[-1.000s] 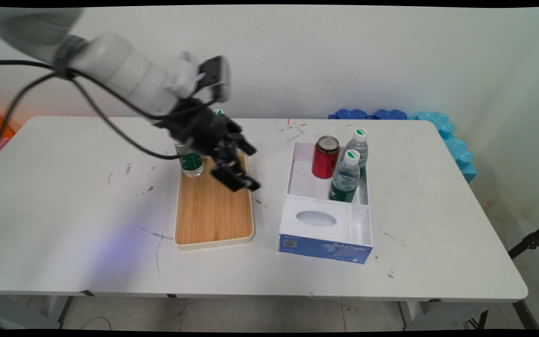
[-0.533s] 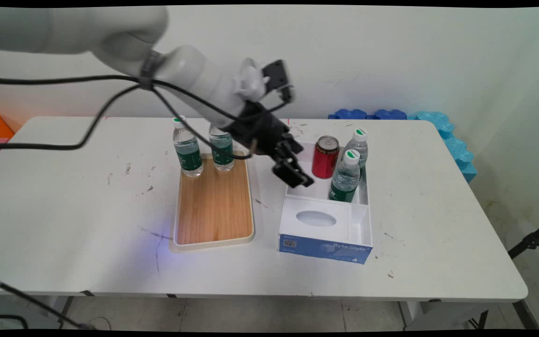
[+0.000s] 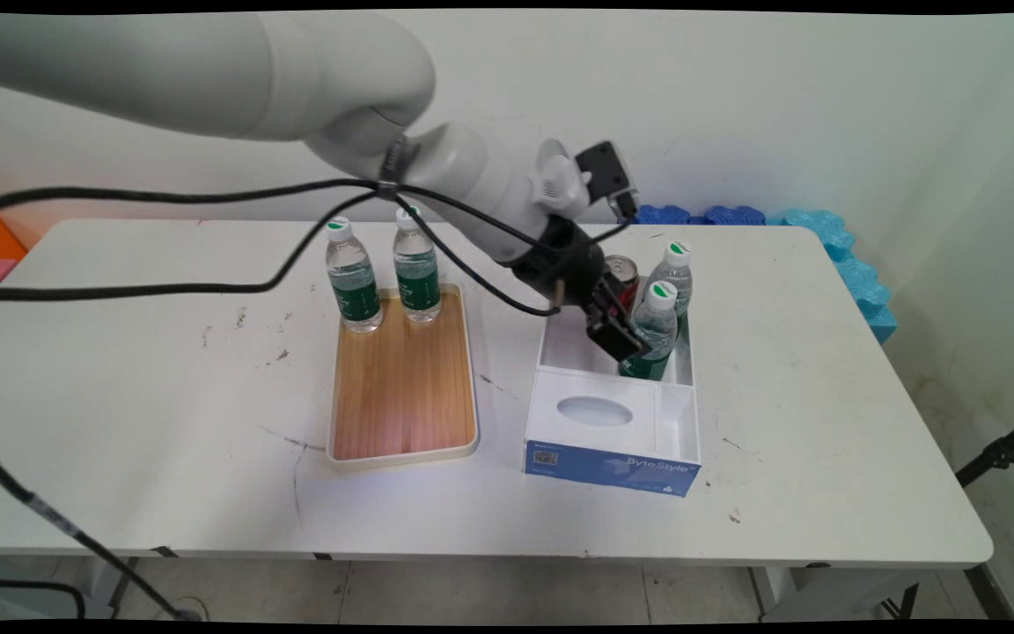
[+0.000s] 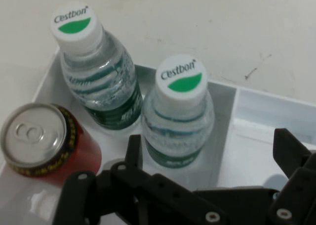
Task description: Pick up the green bottle from the white box
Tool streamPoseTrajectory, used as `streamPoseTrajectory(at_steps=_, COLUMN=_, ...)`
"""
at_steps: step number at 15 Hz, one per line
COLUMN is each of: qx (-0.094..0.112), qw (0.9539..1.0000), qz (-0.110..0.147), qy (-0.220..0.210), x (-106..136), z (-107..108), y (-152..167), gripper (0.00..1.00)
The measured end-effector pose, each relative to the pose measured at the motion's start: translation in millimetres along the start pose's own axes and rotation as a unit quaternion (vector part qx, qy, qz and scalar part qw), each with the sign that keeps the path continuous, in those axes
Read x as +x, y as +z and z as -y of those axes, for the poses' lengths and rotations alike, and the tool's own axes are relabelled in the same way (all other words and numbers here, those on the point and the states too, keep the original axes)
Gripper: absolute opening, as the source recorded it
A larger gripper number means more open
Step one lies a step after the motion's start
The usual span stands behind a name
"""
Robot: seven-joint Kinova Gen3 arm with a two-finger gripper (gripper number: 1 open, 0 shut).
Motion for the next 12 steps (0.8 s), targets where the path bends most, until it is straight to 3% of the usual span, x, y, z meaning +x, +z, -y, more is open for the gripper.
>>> streamPoseTrajectory(at_steps=11, qx=0.014, qw=0.9998, qz=0.012, qy=0.005, x=10.4, z=2.2, y=51.4, gripper=1.00)
streamPoseTrajectory(at_steps=12, qx=0.015, qw=0.9998, qz=0.013, qy=0.004, x=10.9, z=2.2, y=54.9, gripper=0.00)
